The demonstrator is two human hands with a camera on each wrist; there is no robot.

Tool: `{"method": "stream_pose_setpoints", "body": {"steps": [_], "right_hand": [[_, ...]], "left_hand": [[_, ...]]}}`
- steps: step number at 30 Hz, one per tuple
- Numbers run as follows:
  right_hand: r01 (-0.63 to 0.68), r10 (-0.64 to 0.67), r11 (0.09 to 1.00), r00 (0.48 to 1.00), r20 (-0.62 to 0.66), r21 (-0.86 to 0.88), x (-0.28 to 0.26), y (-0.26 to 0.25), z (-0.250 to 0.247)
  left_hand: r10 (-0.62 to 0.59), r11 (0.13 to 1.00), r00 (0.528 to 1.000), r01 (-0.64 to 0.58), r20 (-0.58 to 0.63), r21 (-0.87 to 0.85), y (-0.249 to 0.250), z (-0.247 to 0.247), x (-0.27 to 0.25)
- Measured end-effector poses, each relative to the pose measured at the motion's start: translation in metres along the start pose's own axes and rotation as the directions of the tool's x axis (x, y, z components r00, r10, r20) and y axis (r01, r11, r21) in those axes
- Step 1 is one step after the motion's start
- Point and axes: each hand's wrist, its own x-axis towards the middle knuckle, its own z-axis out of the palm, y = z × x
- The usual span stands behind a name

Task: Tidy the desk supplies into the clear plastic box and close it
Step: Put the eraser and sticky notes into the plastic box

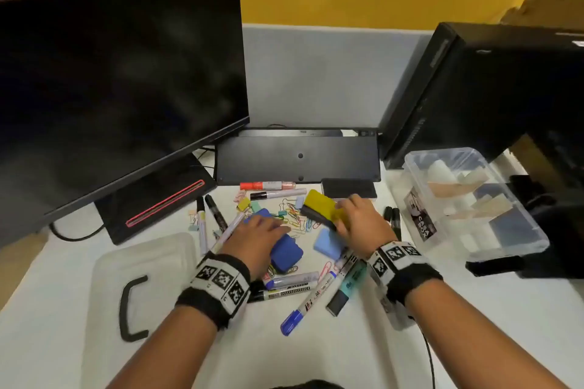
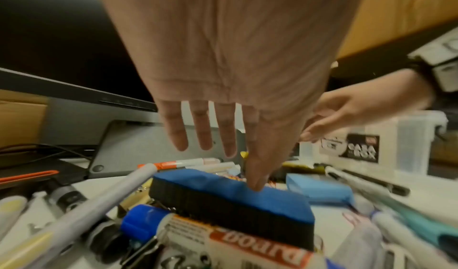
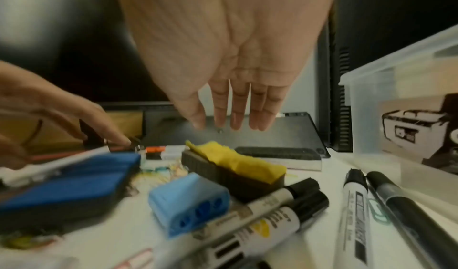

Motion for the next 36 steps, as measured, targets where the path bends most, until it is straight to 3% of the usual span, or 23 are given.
{"method": "stream_pose_setpoints", "body": {"steps": [4, 9, 11, 14, 16, 19, 21, 24, 25, 27, 29, 31, 32, 34, 36], "right_hand": [[-0.005, 0.028, 0.993, 0.982, 0.189, -0.117, 0.022, 0.004, 0.018], [0.007, 0.012, 0.991, 0.99, 0.142, -0.132, 0.032, 0.015, 0.03], [-0.008, 0.012, 1.0, 0.991, 0.135, -0.027, 0.033, 0.019, 0.028], [-0.103, 0.087, 0.925, 0.994, 0.061, 0.365, 0.029, 0.03, 0.023], [-0.135, 0.156, 0.765, 0.988, 0.022, 0.629, 0.023, 0.033, 0.014], [-0.201, 0.221, 0.444, 0.969, 0.111, 0.873, 0.013, 0.028, -0.006], [-0.238, 0.233, 0.227, 0.955, 0.185, 0.944, 0.006, 0.024, -0.015], [-0.302, 0.216, -0.205, 0.914, 0.344, 0.931, -0.002, 0.02, -0.02], [-0.304, 0.195, -0.306, 0.908, 0.372, 0.902, -0.004, 0.018, -0.022], [-0.275, 0.148, -0.412, 0.92, 0.362, 0.868, -0.01, 0.013, -0.026], [-0.237, 0.134, -0.436, 0.937, 0.323, 0.868, -0.013, 0.004, -0.03], [-0.251, 0.155, -0.38, 0.932, 0.329, 0.89, -0.014, -0.004, -0.031], [-0.272, 0.174, -0.287, 0.928, 0.33, 0.918, -0.013, -0.007, -0.029], [-0.306, 0.207, -0.016, 0.93, 0.303, 0.952, -0.013, -0.014, -0.028], [-0.258, 0.18, 0.217, 0.958, 0.221, 0.941, -0.015, -0.023, -0.03]], "left_hand": [[0.0, 0.989, 0.985, -0.026, 0.174, 0.145, 0.007, 0.007, 0.014], [-0.027, 0.981, 0.98, -0.012, 0.199, 0.193, 0.009, 0.013, 0.026], [-0.013, 0.98, 0.986, -0.021, 0.164, 0.199, 0.008, 0.016, 0.028], [0.013, 0.987, 0.991, -0.034, 0.136, 0.156, 0.004, 0.018, 0.029], [0.013, 0.999, 0.996, -0.018, 0.09, 0.052, -0.001, 0.012, 0.026], [-0.039, 0.952, 0.999, 0.033, -0.014, -0.305, -0.009, -0.004, 0.014], [-0.067, 0.819, 0.996, 0.018, -0.065, -0.573, -0.014, -0.018, 0.003], [-0.155, 0.531, 0.985, 0.022, -0.071, -0.847, -0.022, -0.038, -0.011], [-0.183, 0.449, 0.982, 0.032, -0.057, -0.893, -0.024, -0.042, -0.013], [-0.238, 0.274, 0.97, 0.014, -0.054, -0.962, -0.026, -0.046, -0.014], [-0.286, 0.051, 0.958, 0.006, -0.009, -0.999, -0.026, -0.05, -0.014], [-0.301, -0.107, 0.953, -0.005, 0.028, -0.994, -0.026, -0.052, -0.013], [-0.293, -0.171, 0.956, -0.019, 0.032, -0.985, -0.026, -0.053, -0.013], [-0.275, -0.277, 0.96, -0.033, 0.047, -0.96, -0.027, -0.051, -0.012], [-0.272, -0.351, 0.96, -0.033, 0.068, -0.936, -0.028, -0.048, -0.009]]}}
